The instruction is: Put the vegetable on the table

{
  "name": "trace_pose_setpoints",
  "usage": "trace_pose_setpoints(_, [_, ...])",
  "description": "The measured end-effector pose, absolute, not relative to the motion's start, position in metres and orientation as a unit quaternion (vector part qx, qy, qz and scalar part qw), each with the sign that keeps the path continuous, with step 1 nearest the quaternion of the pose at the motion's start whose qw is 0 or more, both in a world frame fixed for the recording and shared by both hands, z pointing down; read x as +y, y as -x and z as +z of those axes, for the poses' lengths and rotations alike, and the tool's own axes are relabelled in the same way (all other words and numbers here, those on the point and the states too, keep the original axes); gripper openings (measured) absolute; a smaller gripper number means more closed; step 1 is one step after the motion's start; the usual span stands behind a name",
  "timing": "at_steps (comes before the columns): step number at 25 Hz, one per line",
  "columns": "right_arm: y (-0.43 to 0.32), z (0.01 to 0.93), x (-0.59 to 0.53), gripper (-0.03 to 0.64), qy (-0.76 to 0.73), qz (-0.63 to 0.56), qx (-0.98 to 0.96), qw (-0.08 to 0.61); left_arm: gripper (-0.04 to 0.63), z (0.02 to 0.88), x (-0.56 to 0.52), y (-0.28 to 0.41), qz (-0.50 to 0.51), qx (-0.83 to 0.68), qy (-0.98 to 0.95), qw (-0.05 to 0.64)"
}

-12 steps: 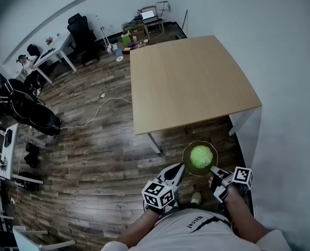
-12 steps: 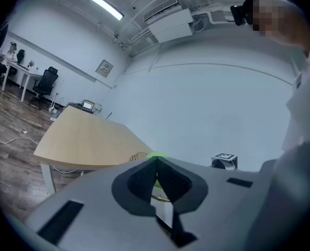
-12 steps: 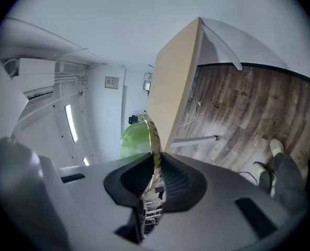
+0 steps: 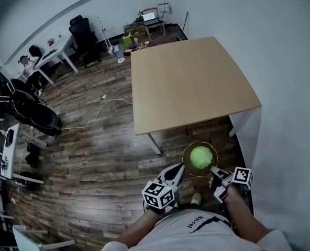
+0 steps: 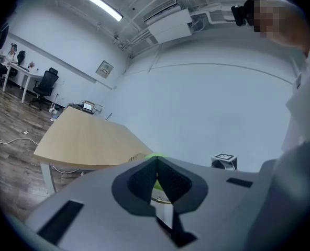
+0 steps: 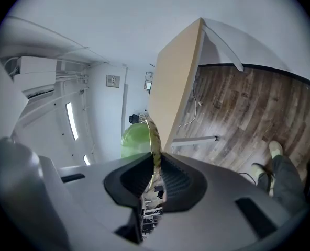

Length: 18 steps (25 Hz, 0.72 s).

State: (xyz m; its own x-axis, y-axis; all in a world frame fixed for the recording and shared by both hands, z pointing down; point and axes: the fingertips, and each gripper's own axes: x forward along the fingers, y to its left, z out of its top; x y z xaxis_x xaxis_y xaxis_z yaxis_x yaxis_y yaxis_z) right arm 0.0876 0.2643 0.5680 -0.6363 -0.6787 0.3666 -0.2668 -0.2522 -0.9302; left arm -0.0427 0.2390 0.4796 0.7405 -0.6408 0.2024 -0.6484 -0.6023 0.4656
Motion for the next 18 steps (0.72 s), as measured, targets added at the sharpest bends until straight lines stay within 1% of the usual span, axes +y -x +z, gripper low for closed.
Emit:
trace_pose_setpoints(10, [-0.095, 0.558, 0.263, 0.054, 0.399, -0.675, 0.605, 0.139, 0.012, 0.472, 0.239, 0.037, 0.006, -0.367, -0.893, 0.26])
trace_pose_setpoints(18, [-0.107, 0.572, 0.252, 0.054, 0.394, -0.68, 0.604, 0.135, 0.012, 0.484, 0.227, 0.028, 0.006, -0.378, -0.889, 0.257])
